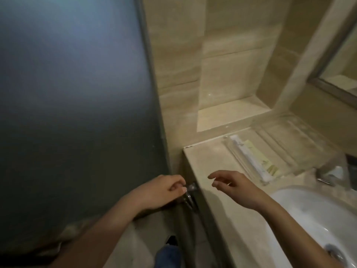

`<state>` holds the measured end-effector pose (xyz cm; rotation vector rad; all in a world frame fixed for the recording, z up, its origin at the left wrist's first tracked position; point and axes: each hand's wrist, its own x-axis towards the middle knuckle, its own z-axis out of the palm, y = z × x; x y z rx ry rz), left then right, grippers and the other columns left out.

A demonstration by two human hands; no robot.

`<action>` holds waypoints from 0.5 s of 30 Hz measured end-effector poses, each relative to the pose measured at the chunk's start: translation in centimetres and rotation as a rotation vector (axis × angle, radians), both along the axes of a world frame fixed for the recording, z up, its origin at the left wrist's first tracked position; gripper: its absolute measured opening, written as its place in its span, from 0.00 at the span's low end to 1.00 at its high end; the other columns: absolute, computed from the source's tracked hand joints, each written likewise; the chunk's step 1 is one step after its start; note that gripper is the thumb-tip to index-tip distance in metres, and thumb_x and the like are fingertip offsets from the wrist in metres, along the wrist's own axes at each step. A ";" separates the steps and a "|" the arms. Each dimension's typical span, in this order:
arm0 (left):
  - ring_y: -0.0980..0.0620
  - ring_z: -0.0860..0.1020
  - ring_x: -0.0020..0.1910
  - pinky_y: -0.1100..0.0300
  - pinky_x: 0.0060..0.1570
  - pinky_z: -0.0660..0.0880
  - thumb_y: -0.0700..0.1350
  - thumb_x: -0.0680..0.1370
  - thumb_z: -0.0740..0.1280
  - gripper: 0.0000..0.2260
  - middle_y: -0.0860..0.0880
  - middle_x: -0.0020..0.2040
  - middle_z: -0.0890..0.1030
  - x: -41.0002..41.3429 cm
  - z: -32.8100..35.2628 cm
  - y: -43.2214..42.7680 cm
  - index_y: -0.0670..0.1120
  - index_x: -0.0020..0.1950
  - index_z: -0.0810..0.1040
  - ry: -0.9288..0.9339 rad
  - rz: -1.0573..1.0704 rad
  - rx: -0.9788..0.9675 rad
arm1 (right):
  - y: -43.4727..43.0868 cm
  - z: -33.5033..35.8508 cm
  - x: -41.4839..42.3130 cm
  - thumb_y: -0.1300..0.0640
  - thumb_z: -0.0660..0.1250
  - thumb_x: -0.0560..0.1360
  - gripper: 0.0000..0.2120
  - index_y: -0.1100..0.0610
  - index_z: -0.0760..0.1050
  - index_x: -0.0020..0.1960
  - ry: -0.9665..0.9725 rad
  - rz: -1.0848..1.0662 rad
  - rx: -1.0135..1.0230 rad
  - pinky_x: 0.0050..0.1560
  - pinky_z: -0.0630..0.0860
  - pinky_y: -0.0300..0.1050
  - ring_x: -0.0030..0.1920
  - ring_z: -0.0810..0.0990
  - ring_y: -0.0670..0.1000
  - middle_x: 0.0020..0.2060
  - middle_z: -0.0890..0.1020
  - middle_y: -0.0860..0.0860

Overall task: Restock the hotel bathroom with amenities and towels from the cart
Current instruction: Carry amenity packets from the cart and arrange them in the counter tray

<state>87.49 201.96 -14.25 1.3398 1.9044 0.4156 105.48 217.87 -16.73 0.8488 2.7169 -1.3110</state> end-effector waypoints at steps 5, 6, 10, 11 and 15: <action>0.59 0.77 0.53 0.78 0.45 0.68 0.51 0.80 0.59 0.14 0.52 0.55 0.79 -1.9 0.3 -9.4 0.48 0.63 0.73 0.025 0.281 -0.007 | -5.6 0.2 -6.2 0.58 0.64 0.77 0.09 0.52 0.79 0.56 0.020 0.199 -0.031 0.47 0.72 0.30 0.45 0.79 0.40 0.45 0.81 0.43; 0.59 0.77 0.53 0.74 0.48 0.70 0.51 0.80 0.60 0.14 0.52 0.54 0.80 -2.2 0.4 -11.4 0.48 0.62 0.74 0.020 0.332 0.001 | -7.0 0.2 -7.4 0.57 0.64 0.77 0.10 0.53 0.79 0.57 0.010 0.242 -0.036 0.48 0.73 0.31 0.46 0.79 0.41 0.46 0.81 0.44; 0.57 0.77 0.51 0.70 0.49 0.70 0.51 0.79 0.60 0.12 0.51 0.52 0.80 -3.4 0.5 -19.3 0.49 0.61 0.74 0.036 0.535 0.032 | -12.9 0.9 -12.2 0.56 0.65 0.77 0.10 0.54 0.78 0.57 -0.007 0.411 -0.015 0.52 0.75 0.37 0.48 0.80 0.44 0.47 0.82 0.45; 0.57 0.77 0.52 0.69 0.51 0.70 0.51 0.79 0.61 0.12 0.52 0.52 0.80 -3.8 0.6 -21.3 0.49 0.60 0.74 0.038 0.586 0.041 | -14.5 1.2 -13.4 0.55 0.64 0.77 0.09 0.52 0.78 0.56 -0.005 0.452 -0.012 0.53 0.76 0.39 0.48 0.80 0.44 0.47 0.82 0.45; 0.57 0.78 0.49 0.58 0.56 0.74 0.57 0.75 0.60 0.17 0.54 0.48 0.80 -4.7 1.0 -30.4 0.49 0.59 0.75 0.050 0.760 0.090 | -22.3 2.5 -17.8 0.55 0.63 0.78 0.06 0.48 0.76 0.54 0.004 0.637 0.000 0.51 0.77 0.41 0.47 0.80 0.43 0.46 0.82 0.45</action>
